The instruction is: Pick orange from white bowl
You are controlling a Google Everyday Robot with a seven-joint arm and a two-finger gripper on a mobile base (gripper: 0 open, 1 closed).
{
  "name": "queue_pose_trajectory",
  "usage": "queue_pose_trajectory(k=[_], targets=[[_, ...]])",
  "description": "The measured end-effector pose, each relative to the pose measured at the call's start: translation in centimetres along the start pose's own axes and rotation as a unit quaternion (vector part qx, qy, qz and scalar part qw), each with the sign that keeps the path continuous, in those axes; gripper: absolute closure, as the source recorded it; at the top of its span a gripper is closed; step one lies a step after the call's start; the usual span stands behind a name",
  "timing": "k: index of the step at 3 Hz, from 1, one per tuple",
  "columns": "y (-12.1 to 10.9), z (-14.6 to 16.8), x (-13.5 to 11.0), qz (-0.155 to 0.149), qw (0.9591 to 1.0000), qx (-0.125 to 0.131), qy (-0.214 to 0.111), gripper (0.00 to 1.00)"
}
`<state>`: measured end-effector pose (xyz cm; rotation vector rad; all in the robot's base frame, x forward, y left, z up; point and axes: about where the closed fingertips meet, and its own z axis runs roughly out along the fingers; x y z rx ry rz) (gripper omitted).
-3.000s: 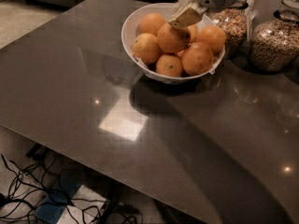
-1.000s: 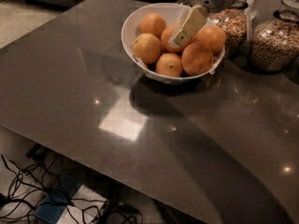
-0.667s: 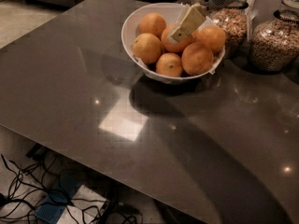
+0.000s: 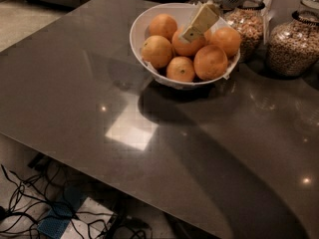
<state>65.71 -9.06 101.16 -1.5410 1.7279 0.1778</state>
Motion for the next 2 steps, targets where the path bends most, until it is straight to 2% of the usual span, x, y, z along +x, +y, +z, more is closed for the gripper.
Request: queue_pose_trajectory(k=[2], targets=[[-0.53,0.6,1.52,0.015,0.9997,-0.002,0.018,0.32]])
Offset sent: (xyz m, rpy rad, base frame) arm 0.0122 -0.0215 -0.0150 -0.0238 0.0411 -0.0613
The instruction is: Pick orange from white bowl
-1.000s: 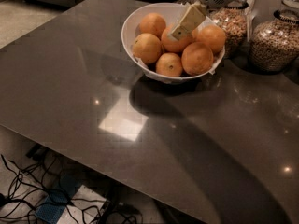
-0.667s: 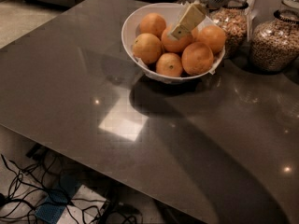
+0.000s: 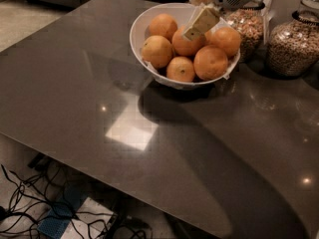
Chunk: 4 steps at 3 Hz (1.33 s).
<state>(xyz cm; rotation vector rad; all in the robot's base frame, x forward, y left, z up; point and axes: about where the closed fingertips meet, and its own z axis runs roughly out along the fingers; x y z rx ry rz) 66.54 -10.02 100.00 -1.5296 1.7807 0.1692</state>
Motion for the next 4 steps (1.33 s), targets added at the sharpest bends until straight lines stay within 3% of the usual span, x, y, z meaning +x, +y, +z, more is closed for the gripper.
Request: queue_pose_trajectory(k=[4], targets=[[0.3,1.8,1.7,0.018,0.9995,-0.02,0.013,0.34]])
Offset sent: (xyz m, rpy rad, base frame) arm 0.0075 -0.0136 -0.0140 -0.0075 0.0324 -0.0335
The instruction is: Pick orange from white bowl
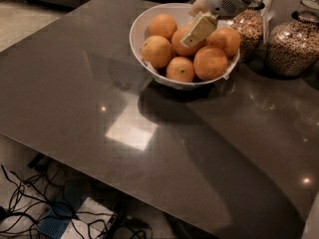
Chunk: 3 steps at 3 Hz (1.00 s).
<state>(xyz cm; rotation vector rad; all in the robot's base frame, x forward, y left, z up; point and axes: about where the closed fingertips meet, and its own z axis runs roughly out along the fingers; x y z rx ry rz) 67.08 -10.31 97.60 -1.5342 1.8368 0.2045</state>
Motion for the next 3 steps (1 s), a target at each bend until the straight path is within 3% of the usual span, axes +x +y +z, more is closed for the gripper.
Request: queue_pose_trajectory(k=[3], targets=[[1.2,2.8,0.9,0.016,0.9988,-0.047,0.003,0.35]])
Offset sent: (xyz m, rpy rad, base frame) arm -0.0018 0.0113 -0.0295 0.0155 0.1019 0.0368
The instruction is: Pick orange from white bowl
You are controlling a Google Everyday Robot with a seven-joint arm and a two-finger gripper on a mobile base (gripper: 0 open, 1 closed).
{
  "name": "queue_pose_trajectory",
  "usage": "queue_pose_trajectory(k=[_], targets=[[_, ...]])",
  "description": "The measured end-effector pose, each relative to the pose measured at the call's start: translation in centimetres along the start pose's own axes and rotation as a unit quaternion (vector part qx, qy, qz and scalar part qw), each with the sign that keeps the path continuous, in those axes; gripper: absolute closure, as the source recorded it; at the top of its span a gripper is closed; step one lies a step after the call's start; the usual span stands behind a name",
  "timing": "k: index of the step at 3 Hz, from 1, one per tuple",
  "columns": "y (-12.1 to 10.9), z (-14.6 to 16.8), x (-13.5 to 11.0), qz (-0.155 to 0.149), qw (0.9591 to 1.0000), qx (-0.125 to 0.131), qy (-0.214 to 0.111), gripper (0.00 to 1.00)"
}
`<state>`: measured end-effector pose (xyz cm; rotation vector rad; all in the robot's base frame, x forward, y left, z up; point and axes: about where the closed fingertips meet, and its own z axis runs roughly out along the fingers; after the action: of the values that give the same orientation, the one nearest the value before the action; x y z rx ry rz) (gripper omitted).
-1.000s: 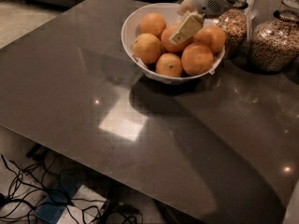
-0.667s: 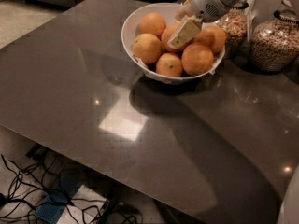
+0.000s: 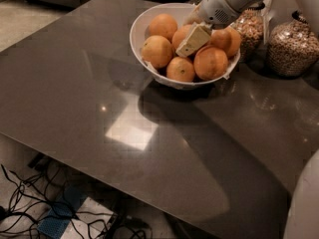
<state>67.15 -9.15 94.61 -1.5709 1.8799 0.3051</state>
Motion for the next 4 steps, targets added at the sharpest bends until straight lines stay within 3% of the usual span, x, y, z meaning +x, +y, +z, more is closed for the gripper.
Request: queue_pose_trajectory(k=[3,4], targets=[[-0.7,0.75,1.12,0.016,0.9997,-0.012,0.01,0.35],[-0.78,0.75,1.12,0.018,0.9997,-0.015,0.011,0.51]])
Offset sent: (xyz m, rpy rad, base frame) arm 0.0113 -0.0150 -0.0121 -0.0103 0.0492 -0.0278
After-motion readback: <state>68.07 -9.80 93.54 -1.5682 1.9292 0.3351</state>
